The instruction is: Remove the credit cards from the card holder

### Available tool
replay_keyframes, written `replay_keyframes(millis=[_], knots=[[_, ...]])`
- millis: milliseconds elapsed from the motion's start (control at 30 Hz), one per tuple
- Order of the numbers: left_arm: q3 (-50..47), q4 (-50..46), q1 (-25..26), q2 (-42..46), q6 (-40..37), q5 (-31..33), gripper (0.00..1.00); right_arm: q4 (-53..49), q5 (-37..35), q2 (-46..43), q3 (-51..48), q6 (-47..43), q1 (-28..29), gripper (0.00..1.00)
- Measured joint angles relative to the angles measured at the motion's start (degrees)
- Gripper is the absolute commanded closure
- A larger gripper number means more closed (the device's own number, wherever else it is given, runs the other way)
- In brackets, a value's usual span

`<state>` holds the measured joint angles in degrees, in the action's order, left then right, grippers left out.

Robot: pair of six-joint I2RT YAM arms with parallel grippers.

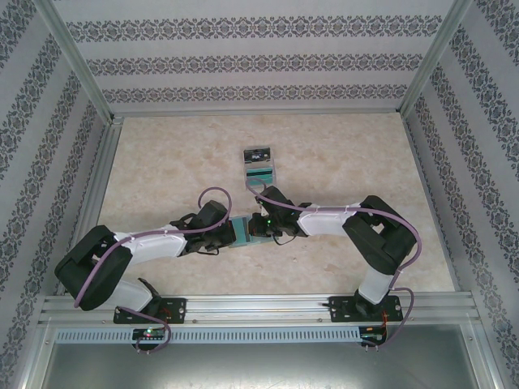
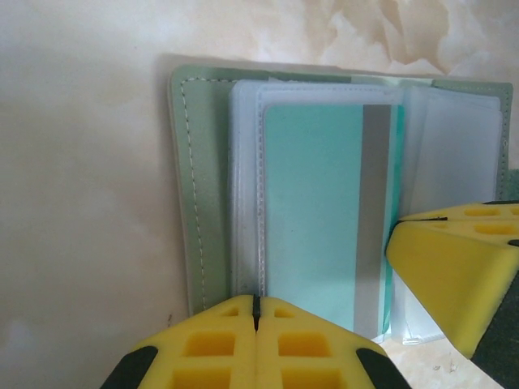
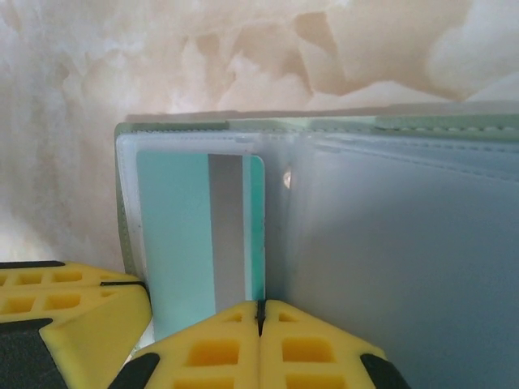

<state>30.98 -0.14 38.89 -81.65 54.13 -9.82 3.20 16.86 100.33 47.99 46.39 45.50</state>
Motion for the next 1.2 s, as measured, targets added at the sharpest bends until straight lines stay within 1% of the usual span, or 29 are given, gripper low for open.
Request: replay_keyframes(millis=[233, 433, 600, 667, 900, 1033, 1200], knots=[[0.0, 0.0, 0.0, -0.1, 0.4, 0.2, 1.00, 2.5, 0.9, -0.9, -2.2, 0.2, -1.2, 1.00], [0.1, 0.0, 0.0, -0.1, 0.4, 0.2, 1.00, 2.4, 1.5, -3.1, -4.3, 0.2, -3.4, 1.00], [0.3, -0.3, 0.0, -0.1, 0.4, 0.4, 1.00, 2.2, 2.1, -3.5, -4.7, 0.0, -4.2, 1.00], [0.5, -0.8, 0.0, 0.0, 0.3, 0.4, 0.94, 2.2, 2.4, -3.5, -4.7, -0.1, -4.1, 1.00], [1.4, -3.7, 0.0, 1.7, -0.1, 0.3, 0.89, 2.3, 3.4, -3.5, -4.7, 0.0, -4.1, 1.00], [2.3, -3.7, 0.0, 2.5, -0.4, -0.5, 0.89, 2.5, 3.7, -3.5, -4.7, 0.0, -4.1, 1.00], [3.0, -2.3, 0.0, 0.9, -0.9, -1.9, 0.93, 2.5, 3.7, -3.5, -4.7, 0.0, -4.1, 1.00]])
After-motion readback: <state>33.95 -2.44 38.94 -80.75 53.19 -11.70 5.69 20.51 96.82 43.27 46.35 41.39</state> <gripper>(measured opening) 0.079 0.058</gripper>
